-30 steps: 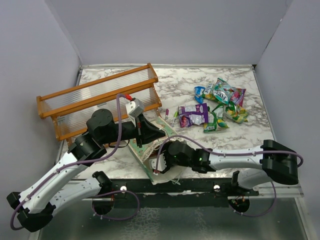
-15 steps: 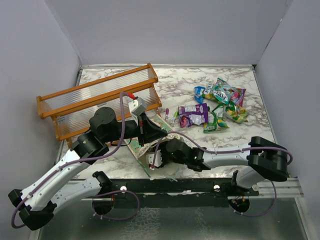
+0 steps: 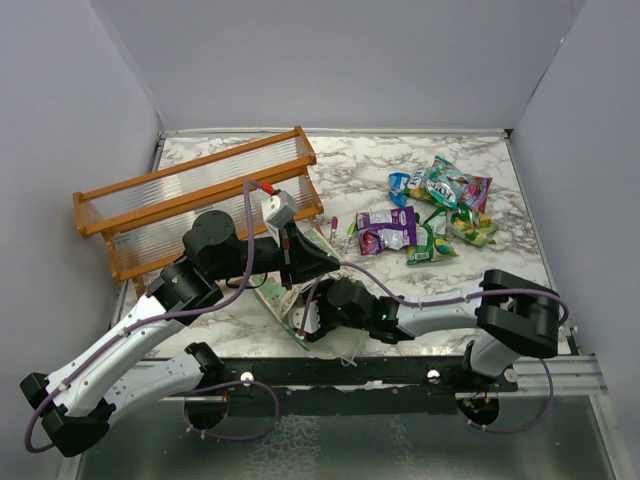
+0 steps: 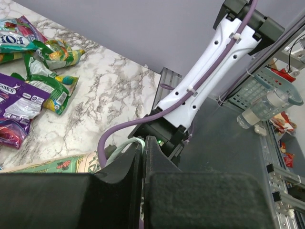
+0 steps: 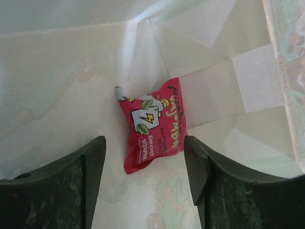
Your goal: Take the snacks out of the paper bag
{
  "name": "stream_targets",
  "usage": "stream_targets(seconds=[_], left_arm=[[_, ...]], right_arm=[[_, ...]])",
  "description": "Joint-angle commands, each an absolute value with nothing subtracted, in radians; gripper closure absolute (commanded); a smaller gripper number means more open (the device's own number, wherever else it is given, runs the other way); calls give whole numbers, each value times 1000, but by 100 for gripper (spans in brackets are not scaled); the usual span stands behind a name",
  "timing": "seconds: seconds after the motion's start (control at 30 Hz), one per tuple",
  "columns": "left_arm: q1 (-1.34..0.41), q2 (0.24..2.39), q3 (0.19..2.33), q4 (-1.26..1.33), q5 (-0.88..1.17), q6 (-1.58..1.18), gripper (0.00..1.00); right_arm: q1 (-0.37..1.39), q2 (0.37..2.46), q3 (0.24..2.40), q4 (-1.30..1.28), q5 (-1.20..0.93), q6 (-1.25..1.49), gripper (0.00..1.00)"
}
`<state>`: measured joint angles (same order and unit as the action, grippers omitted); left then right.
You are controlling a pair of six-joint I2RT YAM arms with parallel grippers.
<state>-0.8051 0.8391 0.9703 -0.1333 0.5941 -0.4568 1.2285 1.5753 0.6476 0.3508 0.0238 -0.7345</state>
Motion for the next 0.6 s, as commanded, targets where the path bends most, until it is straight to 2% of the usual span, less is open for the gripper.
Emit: stream_targets(seconds=[0.0, 0.27, 0.4, 0.57], left_arm=[[-805, 829, 971, -57, 628, -477, 100], [-805, 818, 952, -45, 634, -489, 100], [-804, 802, 945, -51, 625, -490, 100], [-804, 790, 942, -66, 618, -485, 100]], right_arm=[[1223, 1661, 679, 491, 92, -716, 33], [1212, 1824, 762, 550, 172, -712, 39], [1199, 1855, 794, 544, 229, -697, 56], [1198, 1840, 803, 507, 257, -686, 72]])
